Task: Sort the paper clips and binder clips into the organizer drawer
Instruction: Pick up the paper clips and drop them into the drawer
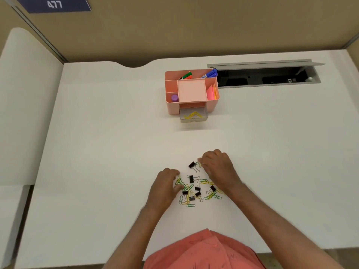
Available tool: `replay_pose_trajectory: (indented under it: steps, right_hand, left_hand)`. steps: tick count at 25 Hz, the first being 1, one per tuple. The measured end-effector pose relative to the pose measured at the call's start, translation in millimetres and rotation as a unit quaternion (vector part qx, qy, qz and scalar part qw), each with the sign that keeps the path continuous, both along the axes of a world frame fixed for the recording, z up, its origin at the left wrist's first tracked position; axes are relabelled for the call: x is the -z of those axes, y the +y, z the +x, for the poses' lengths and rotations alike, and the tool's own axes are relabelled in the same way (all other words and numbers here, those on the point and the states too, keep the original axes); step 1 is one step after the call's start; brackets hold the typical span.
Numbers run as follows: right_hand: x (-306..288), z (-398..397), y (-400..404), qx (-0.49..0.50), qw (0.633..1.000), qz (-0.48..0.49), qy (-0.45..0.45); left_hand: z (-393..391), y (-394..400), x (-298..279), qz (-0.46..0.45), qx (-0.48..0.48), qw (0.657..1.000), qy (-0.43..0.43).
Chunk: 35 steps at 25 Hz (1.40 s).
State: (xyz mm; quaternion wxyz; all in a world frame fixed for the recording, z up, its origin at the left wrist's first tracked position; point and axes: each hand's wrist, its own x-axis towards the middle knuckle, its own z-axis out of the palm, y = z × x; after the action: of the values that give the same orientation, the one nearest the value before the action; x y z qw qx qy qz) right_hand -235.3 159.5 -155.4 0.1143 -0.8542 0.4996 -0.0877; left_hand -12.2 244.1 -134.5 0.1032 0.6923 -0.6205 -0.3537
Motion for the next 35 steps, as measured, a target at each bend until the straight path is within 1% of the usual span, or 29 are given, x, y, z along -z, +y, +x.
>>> replay_pose_trajectory:
  steps: [2,4,7,10,14,19,23,27,30,32,33,35]
  right_hand:
    - [-3,-2,3,0.011,1.000,0.003,0.018]
    - [-8,-4,9,0.018,0.998,0.031,0.045]
    - [-15,-8,24,0.005,0.995,0.064,0.077]
    - [-17,-13,46,0.004,0.995,0.072,0.076]
    - [-10,-12,68,0.043,0.996,0.049,0.061]
    - [-9,-2,71,0.066,0.997,0.008,0.042]
    - [-9,4,66,0.082,0.995,0.003,0.055]
    - [-6,5,60,0.071,0.995,-0.001,0.067]
    - [-8,1,56,0.058,0.996,-0.008,0.073]
    - [-12,0,52,0.074,0.996,0.027,0.048]
    - [-17,-1,48,0.100,0.993,0.058,0.023]
    - [-37,-1,34,0.158,0.978,0.125,-0.060]
  left_hand:
    - [-8,4,-2,-0.001,0.005,1.000,-0.030]
    - [-14,3,-4,-0.002,0.010,0.998,-0.054]
    - [-21,1,-4,0.000,0.016,0.998,-0.064]
    - [-21,0,-2,-0.001,0.026,0.998,-0.064]
    - [-19,-2,-2,-0.001,0.030,0.997,-0.065]
    - [-18,-2,-6,0.003,0.025,0.998,-0.059]
    - [-13,-3,-6,0.012,0.000,1.000,-0.025]
    - [-12,-4,-5,0.025,-0.006,0.999,-0.021]
    - [-10,-4,-6,0.033,-0.044,0.998,0.014]
    - [-6,-6,-6,0.049,-0.092,0.992,0.066]
    - [-4,-8,-6,0.058,-0.119,0.987,0.095]
    - [-1,-12,-9,0.072,-0.165,0.971,0.157]
